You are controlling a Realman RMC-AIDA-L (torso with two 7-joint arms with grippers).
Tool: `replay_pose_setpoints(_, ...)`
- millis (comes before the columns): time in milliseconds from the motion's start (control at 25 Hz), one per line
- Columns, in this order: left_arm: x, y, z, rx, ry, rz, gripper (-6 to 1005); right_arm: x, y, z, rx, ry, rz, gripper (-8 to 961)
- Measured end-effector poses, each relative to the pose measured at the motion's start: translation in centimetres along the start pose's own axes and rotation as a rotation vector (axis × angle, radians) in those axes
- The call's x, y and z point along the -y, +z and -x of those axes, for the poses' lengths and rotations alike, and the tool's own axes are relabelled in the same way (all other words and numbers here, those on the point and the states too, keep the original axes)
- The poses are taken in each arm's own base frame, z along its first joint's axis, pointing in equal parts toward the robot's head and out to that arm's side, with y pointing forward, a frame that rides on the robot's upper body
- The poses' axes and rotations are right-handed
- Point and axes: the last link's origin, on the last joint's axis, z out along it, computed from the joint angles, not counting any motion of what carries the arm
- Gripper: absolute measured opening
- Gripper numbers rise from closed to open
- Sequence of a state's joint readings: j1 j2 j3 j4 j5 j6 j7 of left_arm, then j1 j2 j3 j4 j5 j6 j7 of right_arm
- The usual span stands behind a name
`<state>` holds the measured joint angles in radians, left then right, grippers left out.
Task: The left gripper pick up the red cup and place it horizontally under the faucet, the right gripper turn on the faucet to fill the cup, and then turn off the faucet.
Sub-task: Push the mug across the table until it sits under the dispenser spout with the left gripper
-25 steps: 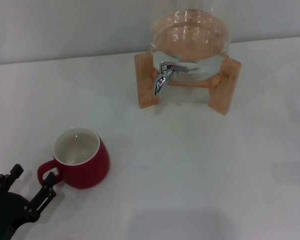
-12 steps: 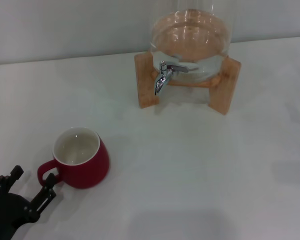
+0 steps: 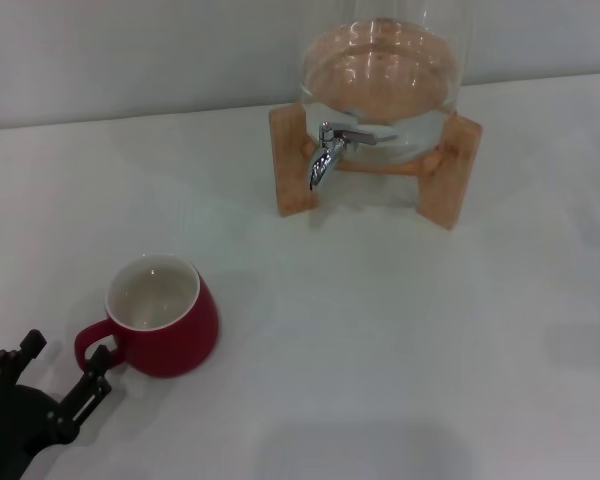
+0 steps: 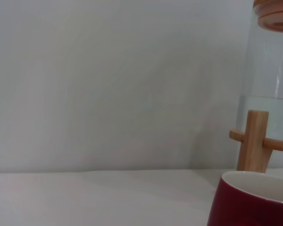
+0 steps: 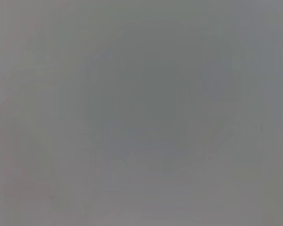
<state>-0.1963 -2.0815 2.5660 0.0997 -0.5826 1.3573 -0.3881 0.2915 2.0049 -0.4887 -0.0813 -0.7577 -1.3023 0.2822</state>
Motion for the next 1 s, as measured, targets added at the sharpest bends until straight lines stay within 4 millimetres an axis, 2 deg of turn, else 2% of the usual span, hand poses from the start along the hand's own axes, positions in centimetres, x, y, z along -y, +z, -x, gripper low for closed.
replay_pose_setpoints(1000,0.26,0.06,0.06,0.006,-0.002,-0.016,860,-0.03,0.18,0.12,0.005,-0.002,0.002,875)
